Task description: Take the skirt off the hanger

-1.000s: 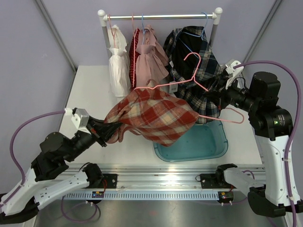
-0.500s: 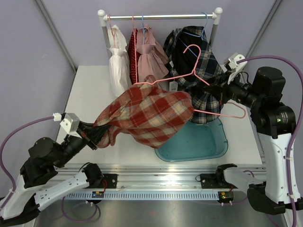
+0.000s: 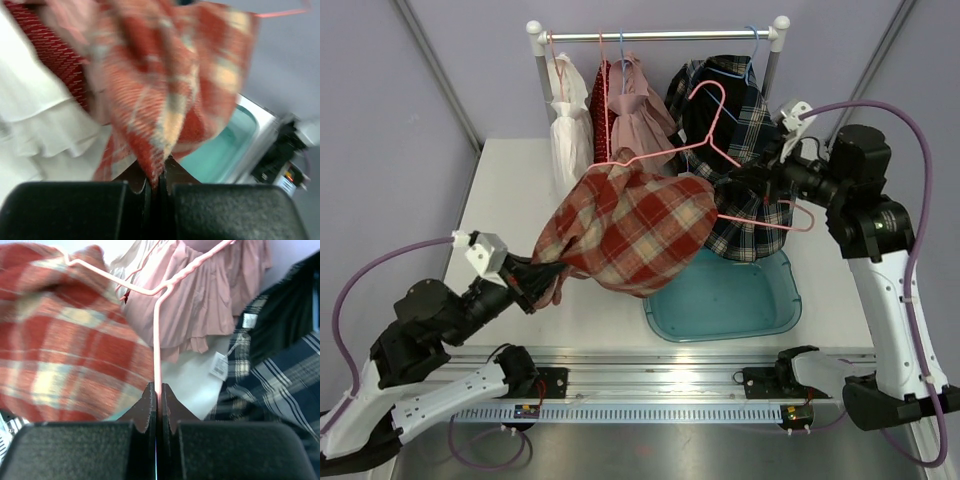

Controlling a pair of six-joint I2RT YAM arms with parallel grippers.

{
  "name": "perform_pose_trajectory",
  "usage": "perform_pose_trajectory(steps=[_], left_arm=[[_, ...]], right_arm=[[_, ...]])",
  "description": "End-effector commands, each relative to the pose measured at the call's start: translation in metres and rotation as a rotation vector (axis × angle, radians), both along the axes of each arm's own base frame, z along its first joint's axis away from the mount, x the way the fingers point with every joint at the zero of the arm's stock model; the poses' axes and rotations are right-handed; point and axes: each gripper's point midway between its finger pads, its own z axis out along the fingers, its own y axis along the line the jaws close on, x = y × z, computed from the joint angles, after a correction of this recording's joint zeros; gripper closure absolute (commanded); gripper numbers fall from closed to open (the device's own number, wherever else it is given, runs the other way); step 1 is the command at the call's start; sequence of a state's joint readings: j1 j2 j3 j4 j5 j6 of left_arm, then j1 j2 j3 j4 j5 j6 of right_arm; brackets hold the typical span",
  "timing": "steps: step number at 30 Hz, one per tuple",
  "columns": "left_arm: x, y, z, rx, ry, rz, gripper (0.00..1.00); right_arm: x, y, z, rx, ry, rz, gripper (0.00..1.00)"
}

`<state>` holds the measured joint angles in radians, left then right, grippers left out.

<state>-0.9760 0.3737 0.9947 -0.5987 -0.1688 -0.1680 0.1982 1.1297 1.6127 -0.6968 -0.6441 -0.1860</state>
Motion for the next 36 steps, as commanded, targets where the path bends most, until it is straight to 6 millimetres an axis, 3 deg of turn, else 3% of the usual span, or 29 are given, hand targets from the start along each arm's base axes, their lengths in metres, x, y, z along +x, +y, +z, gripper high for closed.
perform_pose_trajectory(steps=[1,2,4,5,6,7,8,11,14,16,19,23,26,28,29,36], left_arm=[[-0.026,-0.055,0.043,-0.044,-0.079,-0.301,1.0],[-0.03,-0.078,0.037,-0.007,-0.046,-0.395,1.0],[-0.034,-0.097,0.043,0.007,-0.029,-0.48,1.0],[-0.042,-0.103,0.058,-0.004,-0.04,-0.54,1.0],[-0.038,-0.118,0.052,0.031,0.001,-0.571,1.0],[-0.039,-0.124,0.056,0.034,0.011,-0.598,1.0],[-0.045,-0.126,0.072,0.016,-0.007,-0.636,1.0],[-0.05,-0.138,0.082,0.015,0.001,-0.703,1.0],[-0.061,-0.132,0.107,-0.021,-0.042,-0.743,1.0],[-0.074,-0.117,0.122,-0.048,-0.085,-0.756,1.0],[-0.075,-0.094,0.131,-0.053,-0.129,-0.684,1.0],[-0.065,-0.042,0.14,-0.069,-0.184,-0.455,1.0],[-0.049,-0.024,0.13,-0.04,-0.153,-0.32,1.0],[-0.037,-0.019,0.117,0.002,-0.115,-0.248,1.0],[-0.026,-0.016,0.111,0.021,-0.098,-0.186,1.0],[0.027,-0.029,0.066,0.204,-0.033,-0.004,1.0]], right_arm=[[0.029,0.018,0.023,0.03,-0.124,-0.036,1.0],[0.029,0.028,0.02,0.025,-0.12,-0.01,1.0],[0.021,0.049,0.029,0.02,-0.143,0.039,1.0],[0.026,0.057,0.025,0.008,-0.134,0.045,1.0],[0.03,0.058,0.033,0.004,-0.156,0.014,1.0],[0.028,0.068,0.032,-0.011,-0.162,0.035,1.0],[0.032,0.074,0.028,-0.023,-0.16,0.032,1.0],[0.038,0.091,0.017,-0.065,-0.167,0.01,1.0],[0.063,0.081,0.008,-0.108,-0.187,-0.135,1.0],[0.078,0.061,0.006,-0.154,-0.215,-0.261,1.0],[0.08,0.035,0.017,-0.178,-0.274,-0.365,1.0],[0.073,-0.002,0.027,-0.179,-0.289,-0.428,1.0],[0.064,-0.016,0.03,-0.184,-0.285,-0.418,1.0],[0.053,-0.017,0.037,-0.18,-0.292,-0.373,1.0],[0.045,-0.011,0.031,-0.192,-0.273,-0.315,1.0],[-0.005,0.009,0.014,-0.198,-0.224,-0.049,1.0]])
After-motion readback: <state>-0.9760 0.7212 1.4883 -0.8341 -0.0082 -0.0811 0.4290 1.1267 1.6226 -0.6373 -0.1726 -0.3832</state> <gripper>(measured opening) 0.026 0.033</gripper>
